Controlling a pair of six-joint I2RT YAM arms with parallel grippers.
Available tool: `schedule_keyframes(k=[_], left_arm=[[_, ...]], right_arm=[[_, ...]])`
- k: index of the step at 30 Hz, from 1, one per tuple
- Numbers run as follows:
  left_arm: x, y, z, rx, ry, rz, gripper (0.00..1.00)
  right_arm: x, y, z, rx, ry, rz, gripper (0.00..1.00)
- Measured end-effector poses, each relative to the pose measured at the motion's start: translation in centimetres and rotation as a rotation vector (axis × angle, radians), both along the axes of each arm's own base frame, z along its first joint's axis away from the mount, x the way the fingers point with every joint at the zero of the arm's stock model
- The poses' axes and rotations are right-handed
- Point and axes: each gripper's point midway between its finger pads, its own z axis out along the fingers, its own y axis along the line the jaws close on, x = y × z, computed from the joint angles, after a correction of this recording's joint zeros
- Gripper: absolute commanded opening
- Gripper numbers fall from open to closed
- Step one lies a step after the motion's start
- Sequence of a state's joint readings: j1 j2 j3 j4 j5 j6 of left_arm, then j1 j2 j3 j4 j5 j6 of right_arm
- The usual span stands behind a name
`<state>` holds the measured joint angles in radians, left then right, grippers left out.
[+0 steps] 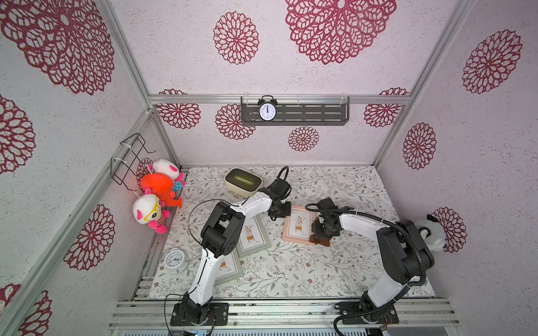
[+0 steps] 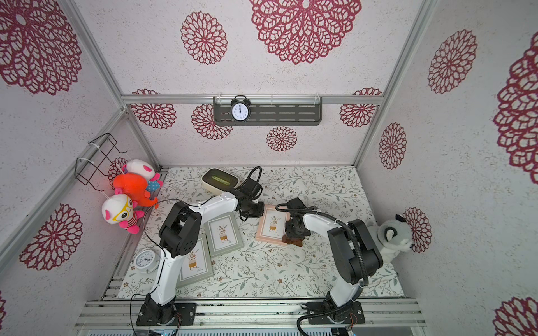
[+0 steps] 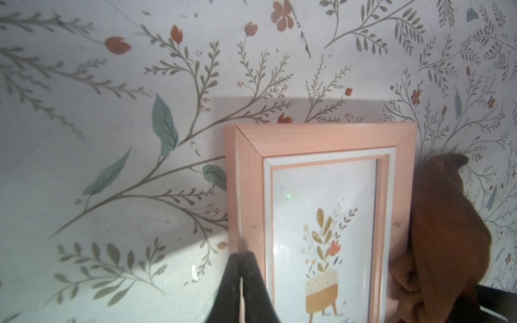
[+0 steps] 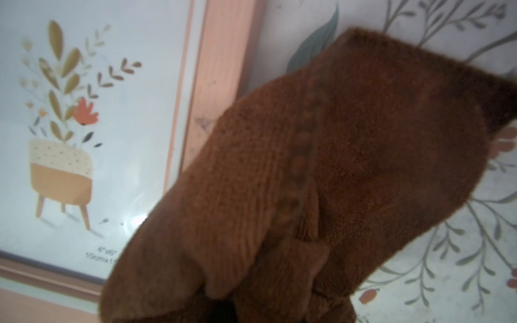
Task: Wipe the picture frame with a cloth
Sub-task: Wipe the dirt from the picture frame.
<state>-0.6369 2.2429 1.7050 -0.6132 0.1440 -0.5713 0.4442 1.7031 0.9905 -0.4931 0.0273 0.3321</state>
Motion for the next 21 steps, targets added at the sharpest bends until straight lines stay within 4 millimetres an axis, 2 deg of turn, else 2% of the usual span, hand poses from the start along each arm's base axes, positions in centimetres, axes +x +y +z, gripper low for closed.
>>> schedule_keyframes(k=[6,13,15,17,21], left_arm=[[0.0,0.0,0.0,0.001,0.0,0.0,0.08],[0.0,0.0,0.0,0.001,0.0,0.0,0.08],[0.0,0.0,0.0,0.001,0.0,0.0,0.08],[0.0,0.0,0.0,0.001,0.0,0.0,0.08],[0.0,0.0,0.0,0.001,0.0,0.0,0.07]], right_arm=[[1.5,0.0,1.0,-0.039,-0.012,0.009,0.0],[2.9,1.5,4.7,0.047,-0.093,0.021,0.0],[3.2,2.1,5.2,0.08,-0.107,0.026,0.0],[3.3,2.7,4.9,0.108,-0.107,0.033,0.0],[3.0,3.7,1.9,0.13,-0.059,0.044,0.0]])
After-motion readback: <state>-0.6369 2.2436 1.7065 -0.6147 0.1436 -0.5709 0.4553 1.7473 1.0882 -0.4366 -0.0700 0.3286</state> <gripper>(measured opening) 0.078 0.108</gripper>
